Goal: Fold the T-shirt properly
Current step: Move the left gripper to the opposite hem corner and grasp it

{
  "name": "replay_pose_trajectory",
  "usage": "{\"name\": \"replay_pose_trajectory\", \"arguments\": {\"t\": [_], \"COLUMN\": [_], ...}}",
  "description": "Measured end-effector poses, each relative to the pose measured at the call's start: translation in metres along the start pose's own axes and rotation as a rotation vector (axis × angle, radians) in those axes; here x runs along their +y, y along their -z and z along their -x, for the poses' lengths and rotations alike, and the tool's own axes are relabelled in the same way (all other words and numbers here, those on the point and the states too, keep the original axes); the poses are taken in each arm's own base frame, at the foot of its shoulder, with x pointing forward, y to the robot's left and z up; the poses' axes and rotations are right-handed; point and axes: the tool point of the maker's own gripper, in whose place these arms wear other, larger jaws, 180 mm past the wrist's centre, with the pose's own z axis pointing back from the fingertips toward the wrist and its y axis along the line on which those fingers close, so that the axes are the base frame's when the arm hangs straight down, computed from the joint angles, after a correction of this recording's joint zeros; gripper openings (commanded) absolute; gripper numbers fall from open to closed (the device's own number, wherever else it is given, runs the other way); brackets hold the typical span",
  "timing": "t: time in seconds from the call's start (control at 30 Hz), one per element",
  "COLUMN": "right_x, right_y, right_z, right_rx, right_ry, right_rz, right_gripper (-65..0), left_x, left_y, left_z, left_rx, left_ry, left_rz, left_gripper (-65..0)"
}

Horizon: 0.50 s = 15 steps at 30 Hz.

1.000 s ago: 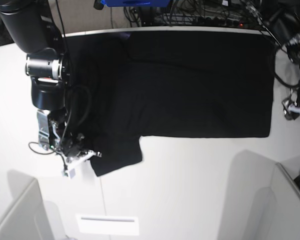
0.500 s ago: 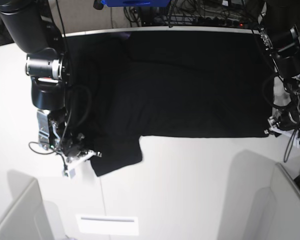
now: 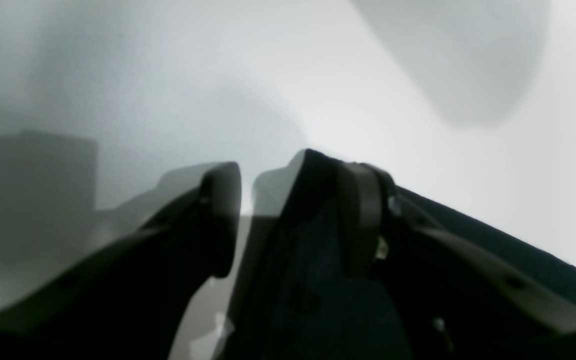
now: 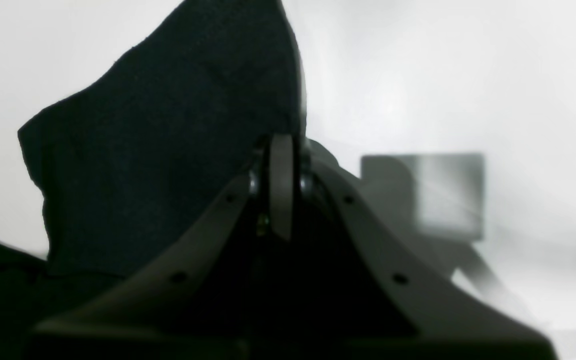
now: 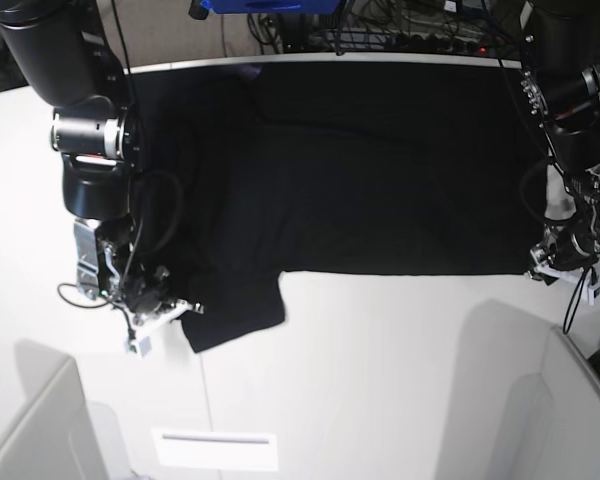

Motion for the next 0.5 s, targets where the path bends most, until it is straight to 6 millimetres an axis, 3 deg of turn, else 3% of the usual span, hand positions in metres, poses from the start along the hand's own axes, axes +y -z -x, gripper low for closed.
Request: {"name": "replay_pose_trajectory", "arguments": {"t": [0.2,0.27,0.43,0.5], "right_x": [0.000,-0.001,-0.001,-0.002], "right_y": [0.000,0.000,0.001,0.001], "right_z": [0.001,0.002,0.002,0.004], "right_rx": [0.000,-0.005,-0.004,-0.013], "right_ry": [0.001,0.002,0.003,0.003], "right_rz": [0.000,0.001,0.001,0.002], "right_gripper": [-65.0,-65.0,-65.0,-65.0], "left_x": [0.000,-0.006,-0.026,-0.026], "left_y": [0.001,0.005,0.013,0.012], "left_z": [0.001,0.004,0.011,0.011], "left_rx": [-0.001,0.008,0.030,0.030], "left_ry": [0.007,0.063,0.112,0.106], "left_rz": [-0.002,-0.011,0.018,0.022], "left_gripper": [-36.7,-42.5,-65.0,-65.0]}}
